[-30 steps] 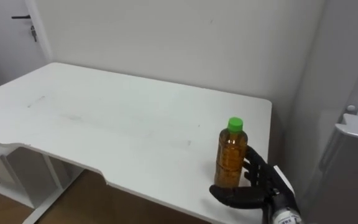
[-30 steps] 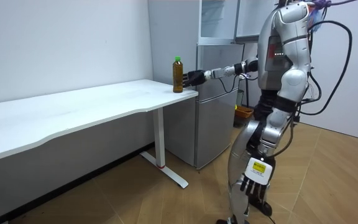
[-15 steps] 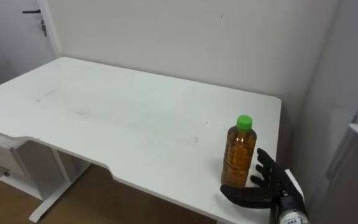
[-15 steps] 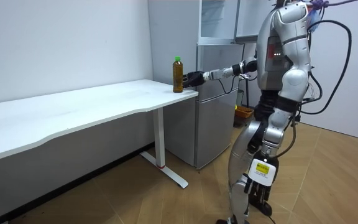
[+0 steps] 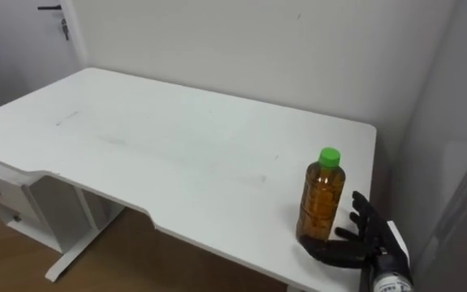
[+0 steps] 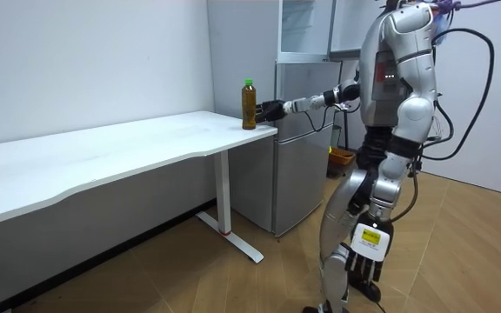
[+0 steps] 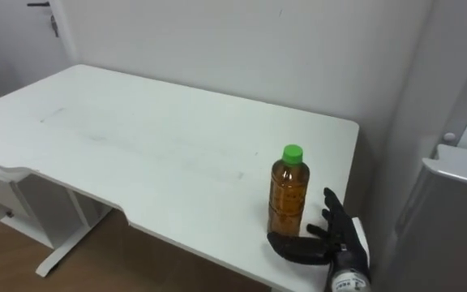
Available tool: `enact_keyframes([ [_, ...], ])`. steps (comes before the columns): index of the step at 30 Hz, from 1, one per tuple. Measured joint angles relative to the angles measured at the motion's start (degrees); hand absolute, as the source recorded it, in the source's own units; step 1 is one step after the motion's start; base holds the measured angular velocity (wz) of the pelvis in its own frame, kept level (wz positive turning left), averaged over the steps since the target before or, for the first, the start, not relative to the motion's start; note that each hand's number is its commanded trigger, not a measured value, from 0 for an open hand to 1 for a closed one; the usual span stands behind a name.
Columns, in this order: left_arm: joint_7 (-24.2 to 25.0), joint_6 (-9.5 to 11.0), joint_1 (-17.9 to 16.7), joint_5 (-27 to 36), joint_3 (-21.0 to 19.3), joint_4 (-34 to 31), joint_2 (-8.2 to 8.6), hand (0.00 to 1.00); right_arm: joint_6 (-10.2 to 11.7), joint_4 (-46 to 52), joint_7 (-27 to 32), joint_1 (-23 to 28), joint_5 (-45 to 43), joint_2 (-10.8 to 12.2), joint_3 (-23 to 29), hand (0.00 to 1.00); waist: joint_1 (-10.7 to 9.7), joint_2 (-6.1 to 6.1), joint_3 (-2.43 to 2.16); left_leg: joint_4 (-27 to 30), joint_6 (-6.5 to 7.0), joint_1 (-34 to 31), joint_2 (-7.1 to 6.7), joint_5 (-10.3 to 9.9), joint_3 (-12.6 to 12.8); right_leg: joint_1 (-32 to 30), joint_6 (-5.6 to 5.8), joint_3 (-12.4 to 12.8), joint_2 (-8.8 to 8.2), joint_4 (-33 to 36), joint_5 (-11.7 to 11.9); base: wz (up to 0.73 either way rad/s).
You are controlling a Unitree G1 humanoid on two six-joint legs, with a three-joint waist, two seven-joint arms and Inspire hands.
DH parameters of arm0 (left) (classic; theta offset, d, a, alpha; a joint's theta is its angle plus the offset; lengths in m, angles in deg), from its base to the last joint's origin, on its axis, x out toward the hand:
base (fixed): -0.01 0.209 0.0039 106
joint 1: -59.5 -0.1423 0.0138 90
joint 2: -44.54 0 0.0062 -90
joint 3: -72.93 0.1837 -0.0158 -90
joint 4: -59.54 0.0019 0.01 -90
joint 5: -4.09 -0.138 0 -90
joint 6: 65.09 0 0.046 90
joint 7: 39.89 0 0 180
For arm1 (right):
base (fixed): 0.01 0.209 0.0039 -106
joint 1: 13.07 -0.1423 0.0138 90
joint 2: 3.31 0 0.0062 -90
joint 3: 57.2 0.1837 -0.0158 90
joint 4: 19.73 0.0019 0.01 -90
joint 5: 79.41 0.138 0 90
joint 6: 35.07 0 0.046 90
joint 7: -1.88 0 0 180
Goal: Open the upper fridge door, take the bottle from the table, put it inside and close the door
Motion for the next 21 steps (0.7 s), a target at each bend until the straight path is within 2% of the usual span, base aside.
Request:
enact_keyframes([
  [5,0.2,0.1,0.0,0.0,1.3,0.0,-0.02,0.00,0.0,0.2,1.6,-0.5,-2.3,0.0,0.0,0.00,0.2,0.08,0.02,0.2,0.05,-0.3,-0.29,0.1,0.0,-1.1,0.05,0.1,-0.53,1.2,-1.0,0.00],
  [9,0.2,1.1,0.1,0.1,1.4,0.4,0.04,0.00,0.0,0.2,2.9,-2.1,-2.2,0.2,-0.1,0.00,1.1,0.10,0.00,-0.4,-0.14,-0.7,-0.29,0.3,0.1,-1.6,0.01,0.2,-0.54,1.3,-1.0,0.00],
  [14,0.2,1.2,0.0,0.1,1.3,0.3,0.18,0.00,0.0,0.3,3.8,-4.7,-2.6,1.3,-0.1,0.00,1.9,0.12,-0.01,-0.7,-0.30,-0.7,-0.35,0.4,-0.7,-1.7,0.02,-0.6,-0.54,1.7,-1.1,0.08],
  [16,0.2,1.2,0.2,0.1,1.1,0.5,0.22,0.00,0.0,0.9,3.7,-4.9,-4.2,1.4,-0.1,0.00,2.8,0.12,-0.02,-0.6,-0.30,-0.6,-0.43,0.4,-0.8,-1.3,0.03,-0.7,-0.57,1.8,-1.1,0.05],
  [21,0.2,1.5,0.5,0.1,0.9,1.2,0.31,0.00,0.0,2.4,3.7,-4.9,-4.3,2.2,-0.1,0.00,3.0,0.11,0.00,-0.6,-0.19,-0.3,-0.63,0.5,-1.0,-0.7,0.03,-1.1,-0.75,1.7,-1.1,0.03],
])
